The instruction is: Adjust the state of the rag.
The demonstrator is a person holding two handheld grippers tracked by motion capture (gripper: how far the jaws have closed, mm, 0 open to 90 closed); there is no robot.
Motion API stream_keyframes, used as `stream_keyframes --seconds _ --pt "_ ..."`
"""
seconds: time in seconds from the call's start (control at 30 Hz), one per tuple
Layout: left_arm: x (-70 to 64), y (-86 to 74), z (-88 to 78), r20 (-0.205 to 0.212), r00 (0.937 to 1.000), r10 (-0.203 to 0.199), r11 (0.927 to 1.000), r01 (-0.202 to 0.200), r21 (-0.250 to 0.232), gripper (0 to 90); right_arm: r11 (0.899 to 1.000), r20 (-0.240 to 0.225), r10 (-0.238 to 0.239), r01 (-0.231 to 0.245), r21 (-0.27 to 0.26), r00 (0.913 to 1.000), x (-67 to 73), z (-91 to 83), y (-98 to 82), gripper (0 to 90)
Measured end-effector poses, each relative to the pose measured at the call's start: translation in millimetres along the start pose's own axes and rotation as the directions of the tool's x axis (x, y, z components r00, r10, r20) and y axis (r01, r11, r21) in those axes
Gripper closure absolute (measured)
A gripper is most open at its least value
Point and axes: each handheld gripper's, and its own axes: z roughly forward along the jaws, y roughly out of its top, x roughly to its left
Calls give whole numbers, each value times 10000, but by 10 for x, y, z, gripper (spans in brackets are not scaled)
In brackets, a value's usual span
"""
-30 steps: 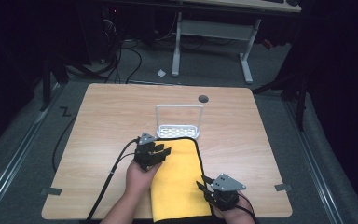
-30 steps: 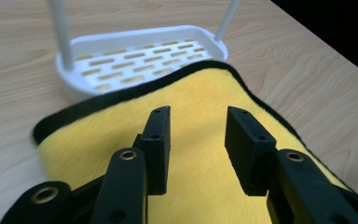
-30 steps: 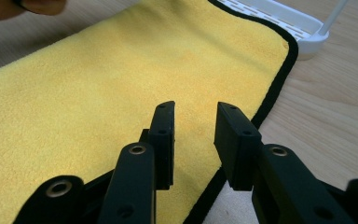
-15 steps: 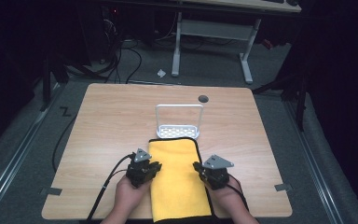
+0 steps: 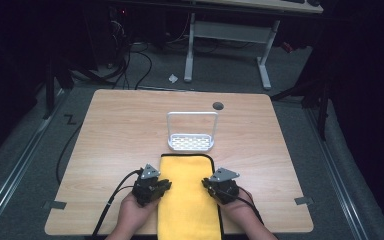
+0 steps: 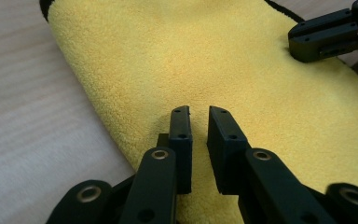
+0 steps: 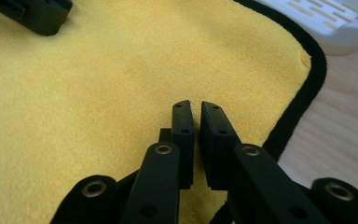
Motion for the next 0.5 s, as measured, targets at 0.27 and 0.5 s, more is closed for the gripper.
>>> stream_keyframes --seconds 0.27,0.5 --pt "59 52 -109 -240 9996 -142 9995 135 -278 626 9997 -106 123 -125 -222 9999 43 -27 -59 834" --pt "326 231 -56 -986 9803 -1713 9796 1587 -1236 433 9992 -88 88 -92 -400 9999 48 -47 -102 830"
